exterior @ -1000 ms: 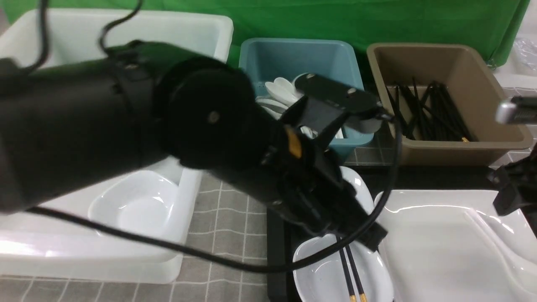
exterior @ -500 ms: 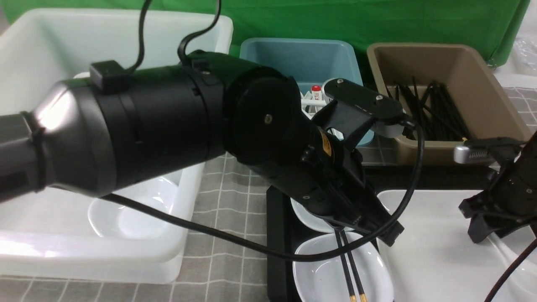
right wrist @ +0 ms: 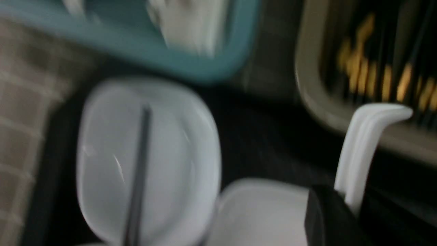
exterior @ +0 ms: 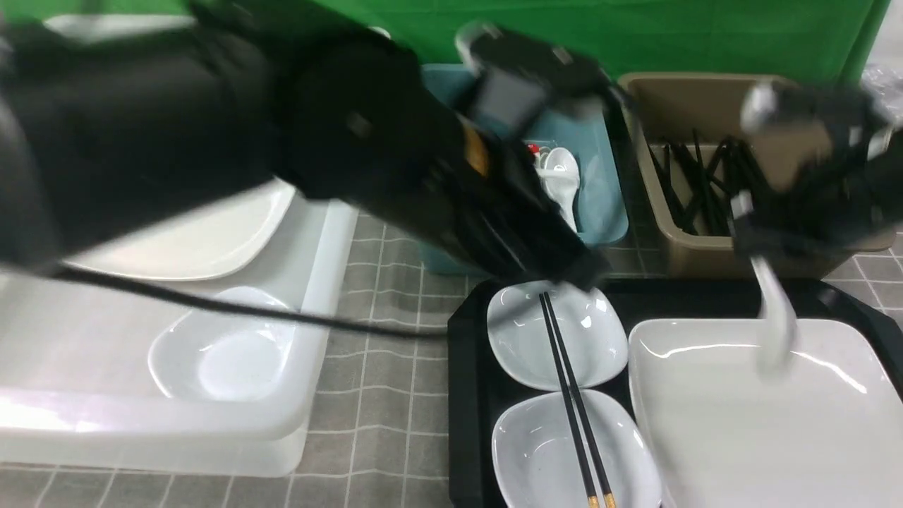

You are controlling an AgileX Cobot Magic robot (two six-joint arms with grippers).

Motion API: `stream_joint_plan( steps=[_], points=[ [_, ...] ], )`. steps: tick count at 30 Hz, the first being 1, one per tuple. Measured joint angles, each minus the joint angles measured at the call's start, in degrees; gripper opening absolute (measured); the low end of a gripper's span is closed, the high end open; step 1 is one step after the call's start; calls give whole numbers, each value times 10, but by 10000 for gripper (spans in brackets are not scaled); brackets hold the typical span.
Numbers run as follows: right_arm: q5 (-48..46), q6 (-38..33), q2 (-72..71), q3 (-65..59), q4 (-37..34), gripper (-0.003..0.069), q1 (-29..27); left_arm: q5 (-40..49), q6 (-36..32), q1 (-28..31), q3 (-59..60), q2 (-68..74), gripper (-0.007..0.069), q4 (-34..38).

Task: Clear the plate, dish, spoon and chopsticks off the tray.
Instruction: Use the right arm to put the soup spoon into the small storage box in the middle, then use the right arm to grab a pair of chopsticks from the plate

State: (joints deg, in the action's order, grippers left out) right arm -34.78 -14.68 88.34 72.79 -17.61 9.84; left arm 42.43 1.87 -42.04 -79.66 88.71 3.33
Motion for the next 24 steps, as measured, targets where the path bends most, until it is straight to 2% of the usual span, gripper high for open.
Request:
stream_joint_plan(
  steps=[6, 10, 13, 14, 16, 17, 20, 21, 23, 24],
  points=[
    [106, -15, 69, 138, -24, 83, 72, 32, 2, 91, 0, -15, 1, 44],
    [145, -15, 161, 231, -26, 101, 103, 70, -4, 112, 0, -15, 1, 63],
    [149, -6, 229, 283, -27, 198, 114, 102, -11, 112, 0, -15, 1, 71],
    [145, 7, 247, 295, -27, 266, 116, 115, -19, 112, 0, -15, 1, 78],
    [138, 22, 258, 304, -27, 338, 117, 124, -19, 112, 0, -15, 1, 80],
    [108, 32, 261, 312, -27, 434, 117, 133, -25, 112, 0, -15, 1, 80],
    [42, 35, 254, 322, -26, 497, 116, 137, -31, 112, 0, -15, 1, 80],
    [-28, 35, 243, 327, -26, 508, 115, 138, -31, 112, 0, -15, 1, 80],
    [-150, 35, 221, 329, -24, 474, 115, 141, -34, 112, 0, -15, 1, 80],
    [-163, 35, 216, 329, -23, 466, 115, 141, -34, 112, 0, -15, 1, 80]
  ],
)
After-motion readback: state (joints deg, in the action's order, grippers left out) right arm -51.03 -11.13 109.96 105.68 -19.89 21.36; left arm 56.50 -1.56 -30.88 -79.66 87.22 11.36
